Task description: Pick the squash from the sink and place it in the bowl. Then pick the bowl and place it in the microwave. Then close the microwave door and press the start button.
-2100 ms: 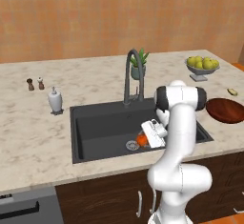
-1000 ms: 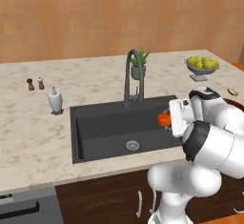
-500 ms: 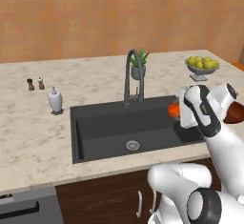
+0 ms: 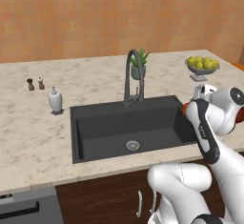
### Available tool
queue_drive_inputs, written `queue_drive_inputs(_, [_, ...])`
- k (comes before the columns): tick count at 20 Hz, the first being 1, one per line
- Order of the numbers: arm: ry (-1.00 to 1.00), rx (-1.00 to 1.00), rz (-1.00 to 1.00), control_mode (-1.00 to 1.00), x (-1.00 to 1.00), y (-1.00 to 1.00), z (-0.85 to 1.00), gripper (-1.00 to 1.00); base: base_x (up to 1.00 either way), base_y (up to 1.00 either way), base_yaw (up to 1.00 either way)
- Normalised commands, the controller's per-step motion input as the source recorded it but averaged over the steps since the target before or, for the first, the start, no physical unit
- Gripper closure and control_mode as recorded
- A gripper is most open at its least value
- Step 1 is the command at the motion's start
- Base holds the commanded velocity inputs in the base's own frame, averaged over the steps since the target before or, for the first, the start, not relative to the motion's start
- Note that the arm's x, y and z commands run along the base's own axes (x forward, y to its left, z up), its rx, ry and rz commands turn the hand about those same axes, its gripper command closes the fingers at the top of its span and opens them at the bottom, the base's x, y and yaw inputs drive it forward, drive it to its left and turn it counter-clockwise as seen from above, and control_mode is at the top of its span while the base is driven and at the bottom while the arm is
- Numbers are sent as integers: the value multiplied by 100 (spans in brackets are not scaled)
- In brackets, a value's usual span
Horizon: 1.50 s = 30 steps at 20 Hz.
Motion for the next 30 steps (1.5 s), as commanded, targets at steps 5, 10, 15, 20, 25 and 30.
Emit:
queue_drive_inputs(5, [9, 0, -49, -100, 0, -66, 25, 100, 0, 0, 0])
queue_drive_inputs(10, [-8, 1, -65, -100, 0, -44, 1, 100, 0, 0, 0])
queue_drive_inputs(15, [-22, 2, -64, -100, 0, -31, 0, 100, 0, 0, 0])
queue_drive_inputs(20, [-20, 16, -48, -100, 0, -53, 14, 100, 0, 0, 0])
queue_drive_inputs(25, [-5, 22, -17, -100, 0, -49, 34, 100, 0, 0, 0])
queue_drive_inputs(30, [0, 19, 0, -100, 5, -68, 18, 100, 0, 0, 0])
